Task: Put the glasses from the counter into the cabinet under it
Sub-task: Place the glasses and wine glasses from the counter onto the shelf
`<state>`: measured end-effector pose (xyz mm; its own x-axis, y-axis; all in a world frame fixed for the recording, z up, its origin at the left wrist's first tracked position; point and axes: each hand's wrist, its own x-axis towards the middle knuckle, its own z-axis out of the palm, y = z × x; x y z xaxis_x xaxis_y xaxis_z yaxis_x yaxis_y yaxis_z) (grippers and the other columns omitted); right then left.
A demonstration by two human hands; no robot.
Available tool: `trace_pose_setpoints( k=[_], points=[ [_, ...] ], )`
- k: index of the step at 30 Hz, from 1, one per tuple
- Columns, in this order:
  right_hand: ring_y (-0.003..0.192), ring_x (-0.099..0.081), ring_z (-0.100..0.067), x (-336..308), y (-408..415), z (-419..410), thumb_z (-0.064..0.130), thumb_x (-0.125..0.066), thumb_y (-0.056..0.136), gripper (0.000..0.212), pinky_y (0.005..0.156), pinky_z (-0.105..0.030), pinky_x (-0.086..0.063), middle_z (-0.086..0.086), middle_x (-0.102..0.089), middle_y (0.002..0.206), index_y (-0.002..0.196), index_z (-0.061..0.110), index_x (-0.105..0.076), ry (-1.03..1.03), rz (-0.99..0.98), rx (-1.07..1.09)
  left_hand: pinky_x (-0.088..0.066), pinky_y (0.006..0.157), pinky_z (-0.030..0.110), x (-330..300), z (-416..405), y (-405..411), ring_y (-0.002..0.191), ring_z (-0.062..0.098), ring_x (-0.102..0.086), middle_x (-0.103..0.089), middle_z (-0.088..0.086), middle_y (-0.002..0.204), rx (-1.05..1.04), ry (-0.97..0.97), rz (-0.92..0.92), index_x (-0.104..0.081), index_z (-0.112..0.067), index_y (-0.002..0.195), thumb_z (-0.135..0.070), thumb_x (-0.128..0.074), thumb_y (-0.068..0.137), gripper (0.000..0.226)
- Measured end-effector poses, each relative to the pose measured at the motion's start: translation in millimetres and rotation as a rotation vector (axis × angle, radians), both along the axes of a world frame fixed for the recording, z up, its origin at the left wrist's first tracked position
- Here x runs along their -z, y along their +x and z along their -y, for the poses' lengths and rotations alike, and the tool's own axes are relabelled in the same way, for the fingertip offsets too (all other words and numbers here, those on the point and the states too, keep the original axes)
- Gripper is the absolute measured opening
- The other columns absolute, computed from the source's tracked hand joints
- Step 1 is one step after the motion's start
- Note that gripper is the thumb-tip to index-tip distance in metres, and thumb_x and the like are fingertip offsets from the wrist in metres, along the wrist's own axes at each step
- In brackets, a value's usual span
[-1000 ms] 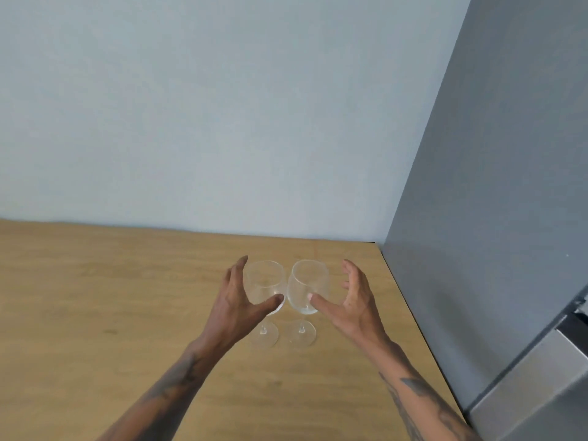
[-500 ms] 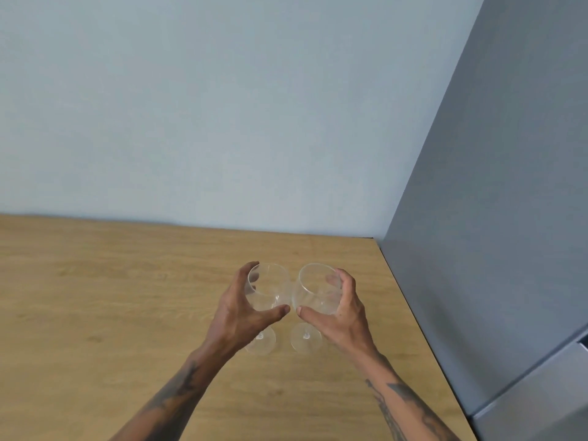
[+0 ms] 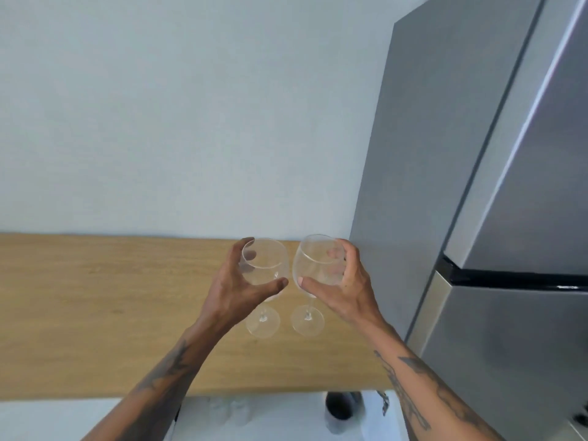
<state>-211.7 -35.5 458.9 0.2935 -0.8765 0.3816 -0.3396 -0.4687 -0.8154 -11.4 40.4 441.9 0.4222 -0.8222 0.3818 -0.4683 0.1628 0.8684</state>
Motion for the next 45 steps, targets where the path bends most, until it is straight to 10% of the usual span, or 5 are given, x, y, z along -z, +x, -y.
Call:
trace_pose_setpoints(
  k=[23,45],
  points=[
    [0.114,-0.056,-0.005,231,-109,-140,0.034,-0.088,0.062,0.089,0.089,-0.038,-0.055,0.022,-0.049,0.132,0.134,0.037,-0.035,0.261,-0.016,0.159,-0.06,0.08,0.034,231,-142,-104,0.113,0.003,-0.063,-0.058,-0.023,0.128,-0.006,0.217,-0.077,-0.04,-0.049,0.134,-0.049,-0.09,0.062,0.087],
    [0.118,-0.049,-0.018,438,-12,14,0.027,-0.084,0.066,0.091,0.098,-0.025,-0.045,-0.003,-0.047,0.134,0.137,0.009,-0.031,0.216,-0.08,0.196,-0.054,0.09,0.039,441,35,-54,0.121,0.019,-0.055,-0.051,0.004,0.134,-0.139,0.074,0.064,-0.042,-0.003,0.138,-0.032,-0.089,0.067,0.089]
  ],
)
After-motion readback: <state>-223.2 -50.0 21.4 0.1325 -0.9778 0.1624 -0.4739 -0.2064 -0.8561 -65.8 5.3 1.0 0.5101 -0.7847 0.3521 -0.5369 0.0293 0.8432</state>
